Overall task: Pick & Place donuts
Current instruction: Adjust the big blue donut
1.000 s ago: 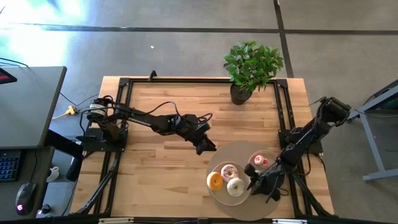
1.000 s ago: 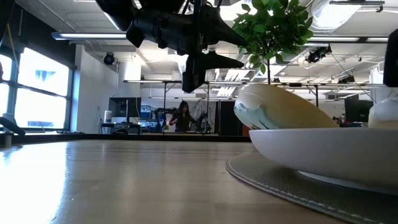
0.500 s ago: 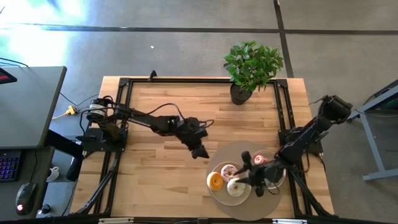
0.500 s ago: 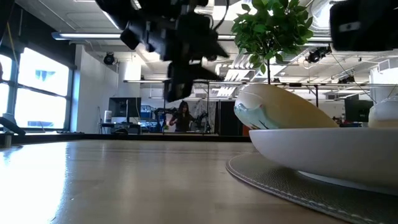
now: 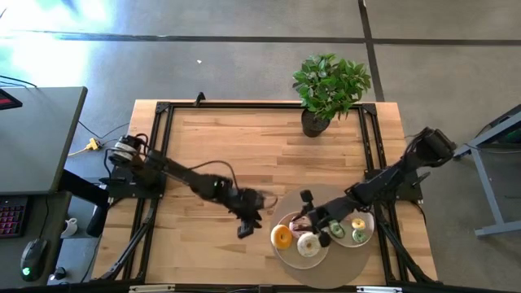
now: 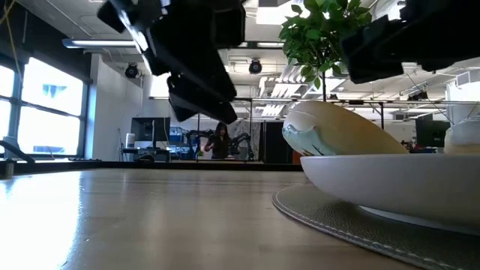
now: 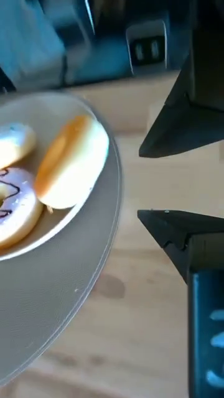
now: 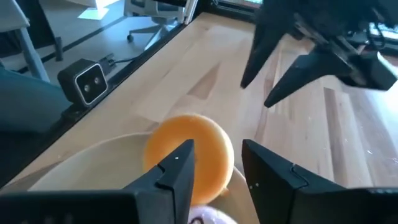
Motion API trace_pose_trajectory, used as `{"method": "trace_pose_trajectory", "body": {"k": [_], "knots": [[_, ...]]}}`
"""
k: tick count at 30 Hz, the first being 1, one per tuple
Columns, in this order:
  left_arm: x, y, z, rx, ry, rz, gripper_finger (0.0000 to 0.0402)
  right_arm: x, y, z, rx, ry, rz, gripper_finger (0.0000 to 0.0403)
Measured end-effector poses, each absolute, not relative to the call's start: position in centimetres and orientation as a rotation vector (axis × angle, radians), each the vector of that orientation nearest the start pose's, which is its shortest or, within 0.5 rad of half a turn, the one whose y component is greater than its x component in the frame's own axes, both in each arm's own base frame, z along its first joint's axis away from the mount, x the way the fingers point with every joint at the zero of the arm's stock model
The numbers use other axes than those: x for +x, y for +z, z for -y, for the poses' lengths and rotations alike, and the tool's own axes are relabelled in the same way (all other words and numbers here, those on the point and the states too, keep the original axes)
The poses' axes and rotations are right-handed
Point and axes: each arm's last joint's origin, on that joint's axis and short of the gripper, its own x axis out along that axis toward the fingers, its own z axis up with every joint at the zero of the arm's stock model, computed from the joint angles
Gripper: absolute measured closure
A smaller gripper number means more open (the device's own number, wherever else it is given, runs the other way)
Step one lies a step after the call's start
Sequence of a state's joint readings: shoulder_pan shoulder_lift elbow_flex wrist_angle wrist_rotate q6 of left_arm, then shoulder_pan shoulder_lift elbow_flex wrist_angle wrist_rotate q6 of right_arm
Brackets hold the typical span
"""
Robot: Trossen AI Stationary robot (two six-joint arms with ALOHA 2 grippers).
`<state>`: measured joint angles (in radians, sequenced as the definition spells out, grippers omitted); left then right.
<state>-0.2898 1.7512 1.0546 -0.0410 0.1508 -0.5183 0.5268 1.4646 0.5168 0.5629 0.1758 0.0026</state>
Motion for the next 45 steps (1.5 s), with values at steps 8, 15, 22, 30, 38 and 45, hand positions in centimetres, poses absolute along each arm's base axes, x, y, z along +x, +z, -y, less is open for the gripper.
{"method": "trace_pose_trajectory", "body": {"k": [8,15,22,30,38,45], "knots": [[33.9,18.6,13.4,-0.131,-0.093,-0.753,0.0344,27.2,16.9,-14.8,-0.199,0.456,-0.506,0.0384],[33.7,18.4,13.3,-0.197,-0.091,-0.791,0.0385,29.8,19.5,-16.0,-0.465,0.450,-0.650,0.0353],[33.7,18.4,13.4,-0.218,-0.109,-0.798,0.0392,31.0,21.7,-15.6,-0.544,0.576,-0.650,0.0285],[33.7,18.4,13.4,-0.223,-0.107,-0.797,0.0399,32.9,18.3,-14.1,-0.503,0.605,-0.748,0.0221],[33.6,18.3,13.4,-0.239,-0.098,-0.820,0.0399,34.0,16.6,-12.9,-0.503,0.650,-0.760,0.0221],[33.3,18.0,13.2,-0.221,-0.068,-0.852,0.0399,33.8,17.7,-12.6,-0.507,0.631,-0.741,0.0304]]}}
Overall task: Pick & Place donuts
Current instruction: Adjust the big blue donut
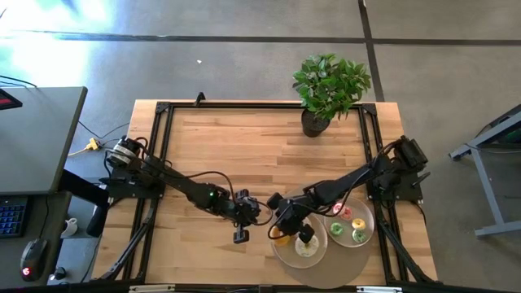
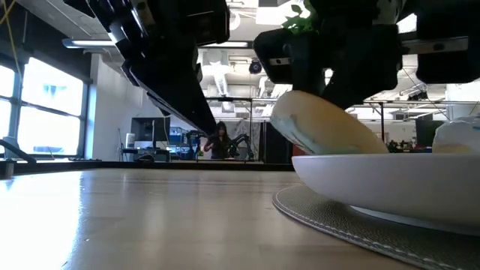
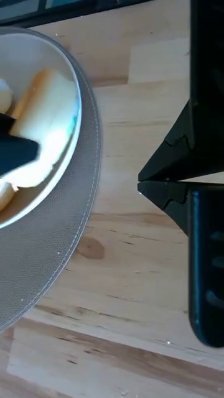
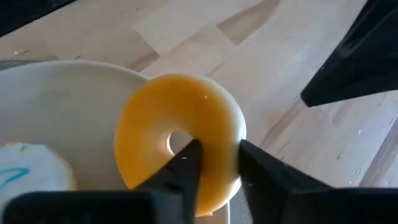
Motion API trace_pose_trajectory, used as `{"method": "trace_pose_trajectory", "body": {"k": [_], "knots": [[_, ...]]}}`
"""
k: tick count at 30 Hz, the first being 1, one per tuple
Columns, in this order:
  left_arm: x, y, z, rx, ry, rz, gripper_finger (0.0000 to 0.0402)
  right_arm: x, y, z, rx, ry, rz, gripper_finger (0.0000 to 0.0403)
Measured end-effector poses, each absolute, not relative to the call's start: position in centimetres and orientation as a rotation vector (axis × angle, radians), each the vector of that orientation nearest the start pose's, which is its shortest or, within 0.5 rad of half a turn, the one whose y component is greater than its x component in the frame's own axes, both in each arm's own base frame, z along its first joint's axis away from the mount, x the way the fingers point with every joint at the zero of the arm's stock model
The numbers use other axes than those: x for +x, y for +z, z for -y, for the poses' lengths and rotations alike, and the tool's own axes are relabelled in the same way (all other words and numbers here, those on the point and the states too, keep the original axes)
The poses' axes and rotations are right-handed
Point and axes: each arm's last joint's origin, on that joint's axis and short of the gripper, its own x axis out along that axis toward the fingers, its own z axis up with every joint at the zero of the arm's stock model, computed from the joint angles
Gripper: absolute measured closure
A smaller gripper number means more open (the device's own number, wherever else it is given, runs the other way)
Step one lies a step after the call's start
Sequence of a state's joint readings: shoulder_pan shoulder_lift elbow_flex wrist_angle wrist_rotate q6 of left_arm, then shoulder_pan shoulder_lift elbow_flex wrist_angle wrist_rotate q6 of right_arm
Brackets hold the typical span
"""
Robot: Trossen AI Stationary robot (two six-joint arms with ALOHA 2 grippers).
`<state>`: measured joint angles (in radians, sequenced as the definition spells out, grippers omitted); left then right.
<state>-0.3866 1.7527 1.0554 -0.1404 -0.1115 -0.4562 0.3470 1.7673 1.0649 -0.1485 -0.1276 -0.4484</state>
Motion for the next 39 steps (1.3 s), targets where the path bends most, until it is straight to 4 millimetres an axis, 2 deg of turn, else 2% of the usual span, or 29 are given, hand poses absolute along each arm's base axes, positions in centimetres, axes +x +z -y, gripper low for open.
{"method": "trace_pose_trajectory", "body": {"k": [5,11,15,18,24,27,33,36,39], "knots": [[33.4,18.1,13.2,-0.225,-0.067,-0.838,0.0399,33.2,18.5,-12.4,-0.473,0.612,-0.774,0.0389],[33.6,18.2,13.3,-0.265,-0.050,-0.817,0.0399,32.1,19.5,-12.3,-0.481,0.429,-0.846,0.0378],[34.1,18.7,13.1,-0.295,-0.057,-0.754,0.0399,31.1,20.2,-12.9,-0.618,0.279,-0.860,0.0396],[34.7,19.1,12.7,-0.317,-0.057,-0.699,0.0399,30.4,20.5,-13.6,-0.736,0.168,-0.857,0.0387],[35.5,19.3,10.8,-0.283,-0.045,-0.666,0.0395,28.8,20.6,-14.8,-0.950,-0.081,-0.864,0.0391],[35.9,19.3,9.4,-0.305,-0.070,-0.677,0.0373,28.0,20.6,-15.3,-1.035,-0.174,-0.859,0.0397],[36.8,19.6,6.1,-0.282,-0.035,-0.635,0.0291,27.1,21.1,-15.9,-1.168,-0.398,-0.790,0.0385],[37.3,20.1,5.1,-0.252,-0.013,-0.566,0.0254,27.0,21.3,-16.1,-1.158,-0.455,-0.757,0.0388],[37.6,20.6,5.1,-0.187,-0.038,-0.498,0.0233,27.0,21.2,-16.1,-1.114,-0.437,-0.758,0.0396]]}}
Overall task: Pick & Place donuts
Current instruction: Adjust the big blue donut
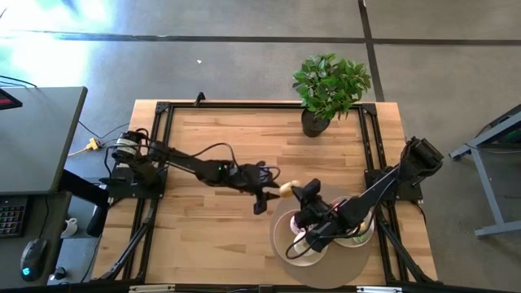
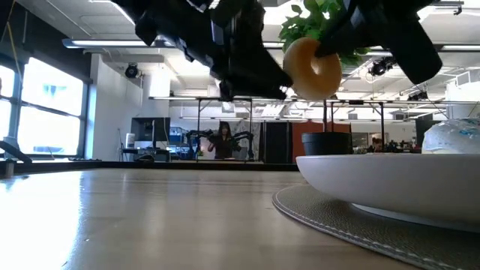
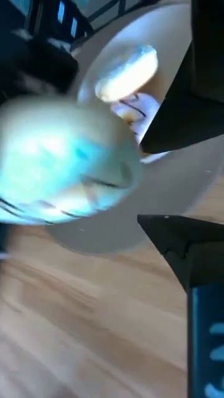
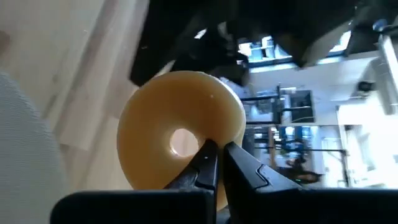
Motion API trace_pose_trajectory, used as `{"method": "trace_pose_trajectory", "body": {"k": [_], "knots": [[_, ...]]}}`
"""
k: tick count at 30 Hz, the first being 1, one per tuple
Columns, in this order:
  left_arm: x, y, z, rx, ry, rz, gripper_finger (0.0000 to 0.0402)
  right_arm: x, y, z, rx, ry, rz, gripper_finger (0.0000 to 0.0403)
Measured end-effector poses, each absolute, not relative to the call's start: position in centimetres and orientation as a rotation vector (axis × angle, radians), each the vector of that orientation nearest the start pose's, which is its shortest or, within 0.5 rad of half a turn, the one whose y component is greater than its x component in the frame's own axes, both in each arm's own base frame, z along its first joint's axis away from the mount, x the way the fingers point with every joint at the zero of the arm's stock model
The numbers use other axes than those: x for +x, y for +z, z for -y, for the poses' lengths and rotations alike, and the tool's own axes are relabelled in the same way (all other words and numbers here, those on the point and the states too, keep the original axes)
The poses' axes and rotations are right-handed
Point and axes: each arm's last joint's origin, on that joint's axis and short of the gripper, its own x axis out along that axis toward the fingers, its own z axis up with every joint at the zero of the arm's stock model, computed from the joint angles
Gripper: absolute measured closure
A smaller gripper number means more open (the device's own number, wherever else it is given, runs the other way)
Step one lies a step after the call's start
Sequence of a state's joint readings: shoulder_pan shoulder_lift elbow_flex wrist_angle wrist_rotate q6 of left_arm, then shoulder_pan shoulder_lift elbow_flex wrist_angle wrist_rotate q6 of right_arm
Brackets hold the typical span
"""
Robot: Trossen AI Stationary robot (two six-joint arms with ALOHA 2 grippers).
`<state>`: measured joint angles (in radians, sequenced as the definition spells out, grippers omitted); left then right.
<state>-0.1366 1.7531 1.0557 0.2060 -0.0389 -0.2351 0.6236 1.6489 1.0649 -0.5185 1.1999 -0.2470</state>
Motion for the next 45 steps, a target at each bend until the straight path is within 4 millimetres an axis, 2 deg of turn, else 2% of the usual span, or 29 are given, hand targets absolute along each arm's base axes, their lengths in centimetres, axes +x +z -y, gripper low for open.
{"method": "trace_pose_trajectory", "body": {"k": [6,11,14,18,21,27,33,39,45], "knots": [[37.9,21.2,5.2,-0.142,-0.043,-0.423,0.0225,26.8,21.0,-15.9,-1.004,-0.475,-0.747,0.0389],[38.1,21.7,5.2,-0.114,-0.062,-0.371,0.0230,26.8,21.1,-15.8,-0.987,-0.505,-0.727,0.0388],[38.1,21.7,5.2,-0.116,-0.064,-0.367,0.0258,26.8,21.1,-15.9,-0.983,-0.496,-0.731,0.0395],[38.1,21.7,5.2,-0.119,-0.079,-0.375,0.0334,26.8,21.0,-15.9,-0.998,-0.478,-0.742,0.0393],[38.0,21.4,5.2,-0.123,-0.100,-0.404,0.0387,26.8,21.0,-16.0,-0.977,-0.440,-0.755,0.0372],[37.6,20.6,5.1,-0.107,-0.058,-0.494,0.0388,26.8,20.6,-16.2,-0.830,-0.344,-0.790,0.0319],[37.4,20.2,5.2,-0.080,-0.064,-0.540,0.0396,26.6,20.3,-16.4,-0.706,-0.270,-0.832,0.0284],[36.6,20.2,7.4,0.065,-0.164,-0.584,0.0399,25.4,21.0,-17.1,-0.714,-0.277,-0.806,0.0278],[35.4,20.6,12.1,0.355,-0.266,-0.606,0.0400,22.9,24.5,-16.2,-0.597,-0.383,-0.699,0.0281]]}}
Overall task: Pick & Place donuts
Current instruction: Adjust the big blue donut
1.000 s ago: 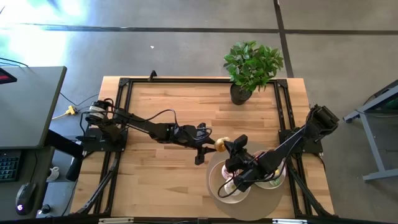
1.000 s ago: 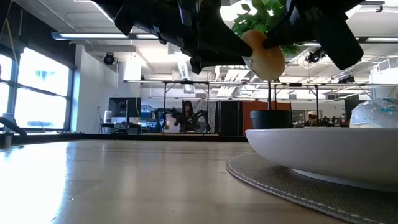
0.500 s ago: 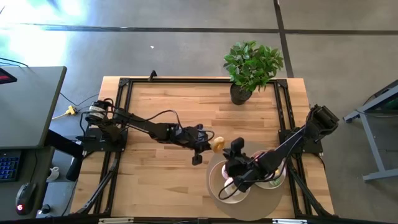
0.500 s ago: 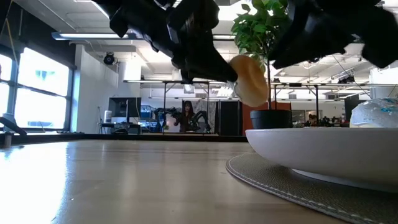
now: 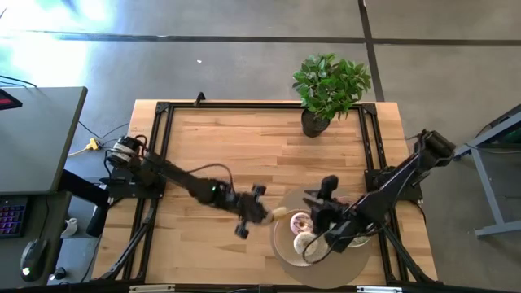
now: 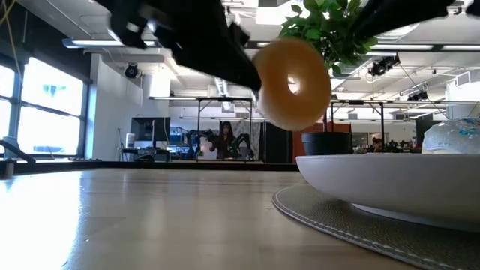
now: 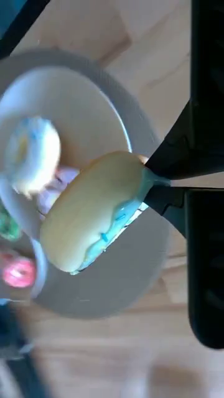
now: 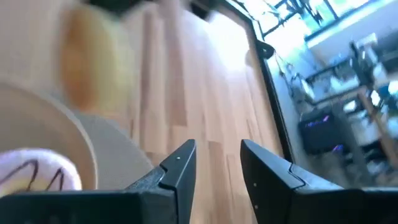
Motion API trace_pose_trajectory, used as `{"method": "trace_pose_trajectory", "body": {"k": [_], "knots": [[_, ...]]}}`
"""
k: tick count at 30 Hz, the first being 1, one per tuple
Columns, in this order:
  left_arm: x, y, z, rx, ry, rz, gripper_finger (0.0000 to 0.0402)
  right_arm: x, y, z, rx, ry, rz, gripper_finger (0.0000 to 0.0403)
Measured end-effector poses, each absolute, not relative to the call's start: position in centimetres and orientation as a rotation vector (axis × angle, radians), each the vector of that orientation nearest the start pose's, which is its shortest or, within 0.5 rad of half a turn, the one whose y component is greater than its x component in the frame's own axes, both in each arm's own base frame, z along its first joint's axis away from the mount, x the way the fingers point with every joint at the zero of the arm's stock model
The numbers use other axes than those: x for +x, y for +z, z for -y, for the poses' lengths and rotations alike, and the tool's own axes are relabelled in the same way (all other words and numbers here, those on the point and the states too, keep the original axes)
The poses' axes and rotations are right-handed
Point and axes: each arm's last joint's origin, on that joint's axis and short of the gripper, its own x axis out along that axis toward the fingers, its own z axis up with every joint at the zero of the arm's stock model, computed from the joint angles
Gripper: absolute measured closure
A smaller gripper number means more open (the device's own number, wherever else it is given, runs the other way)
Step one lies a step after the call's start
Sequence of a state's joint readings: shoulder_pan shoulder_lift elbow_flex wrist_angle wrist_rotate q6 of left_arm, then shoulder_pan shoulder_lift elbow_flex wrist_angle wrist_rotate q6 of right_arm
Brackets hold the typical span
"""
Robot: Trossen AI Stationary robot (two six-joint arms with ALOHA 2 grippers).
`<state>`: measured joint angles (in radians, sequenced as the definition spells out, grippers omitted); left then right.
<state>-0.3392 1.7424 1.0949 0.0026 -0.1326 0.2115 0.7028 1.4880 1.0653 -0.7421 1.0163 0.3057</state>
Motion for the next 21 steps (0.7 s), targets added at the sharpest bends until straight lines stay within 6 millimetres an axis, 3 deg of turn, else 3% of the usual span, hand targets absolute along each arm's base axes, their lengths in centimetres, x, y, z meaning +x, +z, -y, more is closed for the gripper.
{"method": "trace_pose_trajectory", "body": {"k": [7,16,21], "knots": [[34.8,23.1,17.0,0.589,-0.264,-0.491,0.0400,21.5,27.6,-13.8,-0.347,-0.436,-0.633,0.0281],[36.1,19.4,19.4,0.779,-0.231,-0.558,0.0401,21.8,28.3,-13.9,-0.230,-0.356,-0.624,0.0281],[37.3,19.5,19.9,0.800,-0.170,-0.555,0.0386,22.0,28.4,-14.1,-0.197,-0.332,-0.613,0.0281]]}}
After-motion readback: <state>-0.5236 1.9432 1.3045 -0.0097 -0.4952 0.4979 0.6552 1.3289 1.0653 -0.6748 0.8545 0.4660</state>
